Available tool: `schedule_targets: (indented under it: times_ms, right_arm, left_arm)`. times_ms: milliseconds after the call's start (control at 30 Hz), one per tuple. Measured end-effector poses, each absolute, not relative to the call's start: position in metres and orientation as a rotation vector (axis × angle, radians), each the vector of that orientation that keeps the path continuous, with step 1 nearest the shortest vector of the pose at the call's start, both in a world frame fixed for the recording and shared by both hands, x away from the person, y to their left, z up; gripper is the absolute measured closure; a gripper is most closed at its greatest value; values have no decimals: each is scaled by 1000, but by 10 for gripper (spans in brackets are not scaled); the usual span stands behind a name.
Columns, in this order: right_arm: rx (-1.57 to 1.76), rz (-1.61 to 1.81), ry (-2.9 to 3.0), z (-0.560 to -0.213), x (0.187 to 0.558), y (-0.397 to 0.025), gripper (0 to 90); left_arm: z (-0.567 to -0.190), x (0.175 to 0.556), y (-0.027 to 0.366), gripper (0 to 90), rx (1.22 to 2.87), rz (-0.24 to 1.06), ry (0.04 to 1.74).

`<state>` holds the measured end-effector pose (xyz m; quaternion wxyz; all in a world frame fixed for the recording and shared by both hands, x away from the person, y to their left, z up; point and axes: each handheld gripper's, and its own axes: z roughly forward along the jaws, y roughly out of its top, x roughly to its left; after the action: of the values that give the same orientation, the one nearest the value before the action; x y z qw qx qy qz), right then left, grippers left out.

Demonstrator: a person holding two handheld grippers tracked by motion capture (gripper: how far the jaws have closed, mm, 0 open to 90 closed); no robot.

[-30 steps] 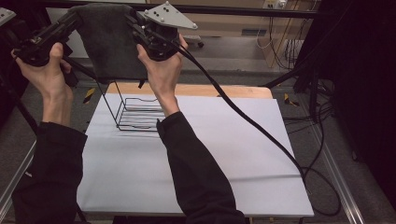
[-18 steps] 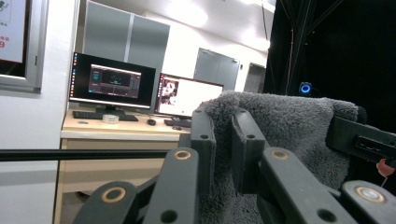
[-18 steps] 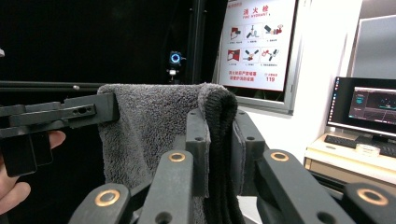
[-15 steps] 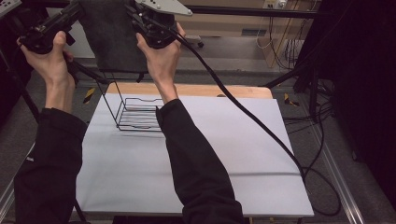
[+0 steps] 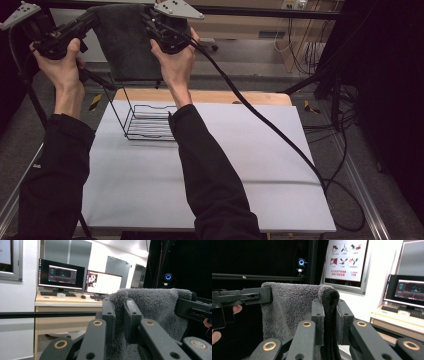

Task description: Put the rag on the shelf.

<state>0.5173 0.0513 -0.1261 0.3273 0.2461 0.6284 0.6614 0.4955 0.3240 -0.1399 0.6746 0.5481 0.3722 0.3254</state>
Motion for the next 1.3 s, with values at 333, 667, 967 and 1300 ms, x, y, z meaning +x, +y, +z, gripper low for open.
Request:
schedule_targets:
  times_ms: [333, 667, 967, 1300]
  right_arm:
    - [674, 1738, 1684, -150, 519, 49, 801]
    - [691, 1748, 1726, -180, 511, 46, 800]
    - [700, 1739, 1753, -195, 507, 44, 800]
    - [678, 1747, 1792, -207, 497, 40, 799]
  left_arm:
    - [-162, 496, 327, 809, 1287, 704, 837]
    - [-187, 485, 332, 809, 1341, 678, 829]
    - [-199, 477, 332, 810, 1388, 684, 825]
    - [-210, 464, 335, 809, 1410, 659, 795]
